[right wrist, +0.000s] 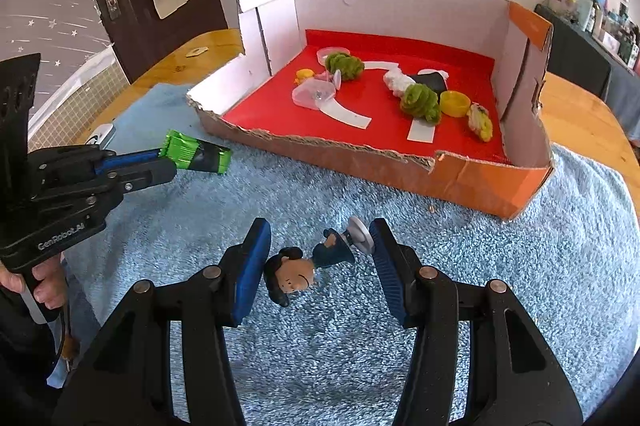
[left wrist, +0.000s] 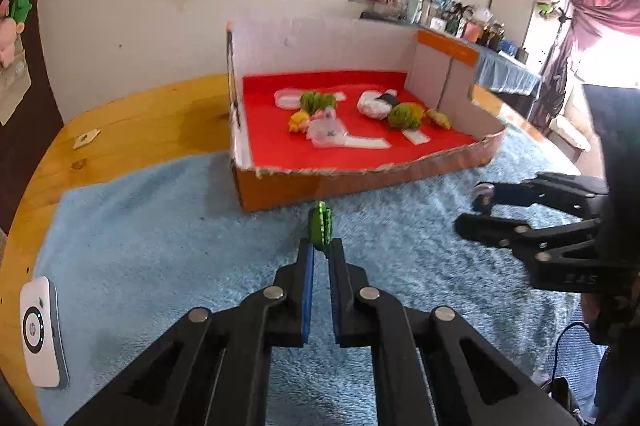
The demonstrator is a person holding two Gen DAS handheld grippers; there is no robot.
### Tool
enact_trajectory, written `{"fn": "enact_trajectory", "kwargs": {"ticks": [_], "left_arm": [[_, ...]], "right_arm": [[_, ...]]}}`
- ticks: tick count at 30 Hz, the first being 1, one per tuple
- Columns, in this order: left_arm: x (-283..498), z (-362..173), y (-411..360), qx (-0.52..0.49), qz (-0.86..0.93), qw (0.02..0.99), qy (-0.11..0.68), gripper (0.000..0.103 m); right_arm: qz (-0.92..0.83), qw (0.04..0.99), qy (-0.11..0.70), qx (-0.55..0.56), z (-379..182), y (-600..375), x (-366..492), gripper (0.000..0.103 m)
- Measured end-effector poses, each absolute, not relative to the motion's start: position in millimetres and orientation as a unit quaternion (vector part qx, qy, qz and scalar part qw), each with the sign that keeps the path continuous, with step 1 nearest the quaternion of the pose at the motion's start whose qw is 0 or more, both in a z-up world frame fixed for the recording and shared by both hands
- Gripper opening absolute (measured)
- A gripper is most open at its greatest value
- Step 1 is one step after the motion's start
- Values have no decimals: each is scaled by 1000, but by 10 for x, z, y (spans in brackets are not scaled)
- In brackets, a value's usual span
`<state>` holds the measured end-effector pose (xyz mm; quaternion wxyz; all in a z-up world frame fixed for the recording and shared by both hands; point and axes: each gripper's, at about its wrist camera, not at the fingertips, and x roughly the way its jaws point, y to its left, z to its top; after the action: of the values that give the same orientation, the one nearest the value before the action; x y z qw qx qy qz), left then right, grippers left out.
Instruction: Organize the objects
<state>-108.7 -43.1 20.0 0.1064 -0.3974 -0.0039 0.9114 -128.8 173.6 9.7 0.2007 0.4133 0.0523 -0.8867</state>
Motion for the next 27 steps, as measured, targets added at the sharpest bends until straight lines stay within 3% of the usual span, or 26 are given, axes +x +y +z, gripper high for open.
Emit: {"fn": "enact_trajectory", "kwargs": {"ticks": [6,7,8,10,11,17,21,25,27], "left_arm": [[-1144,69,-467,-420,900,109,-25,9],[-1153,64,-464,-422,899,111,-26,19],[-1162,64,-461,-423,899,111,-27,36],[-1169,86,-439,-416,904,102,-18,52],[-1172,99,-426,-413,905,100,-13,54],[-1295,57,-358,-425,900,99,4,54],[-1394,9,-437,-436,894,101,-9,54],[-1404,-30,-470,-443,891,99,-6,43],[-1430,-24,-510,-443,891,94,-14,28]], "right_arm": [[-885,202,54,416,80,1721,-1290,50],[-884,201,55,418,68,1722,-1294,50],[-883,198,59,421,53,1717,-1300,50],[-883,186,72,424,16,1711,-1310,50],[-882,184,75,427,-4,1714,-1317,50],[-878,173,78,439,-99,1743,-1369,52],[-877,175,83,441,-116,1749,-1383,60],[-877,175,92,439,-128,1725,-1386,60],[-878,174,92,437,-125,1723,-1388,60]]}}
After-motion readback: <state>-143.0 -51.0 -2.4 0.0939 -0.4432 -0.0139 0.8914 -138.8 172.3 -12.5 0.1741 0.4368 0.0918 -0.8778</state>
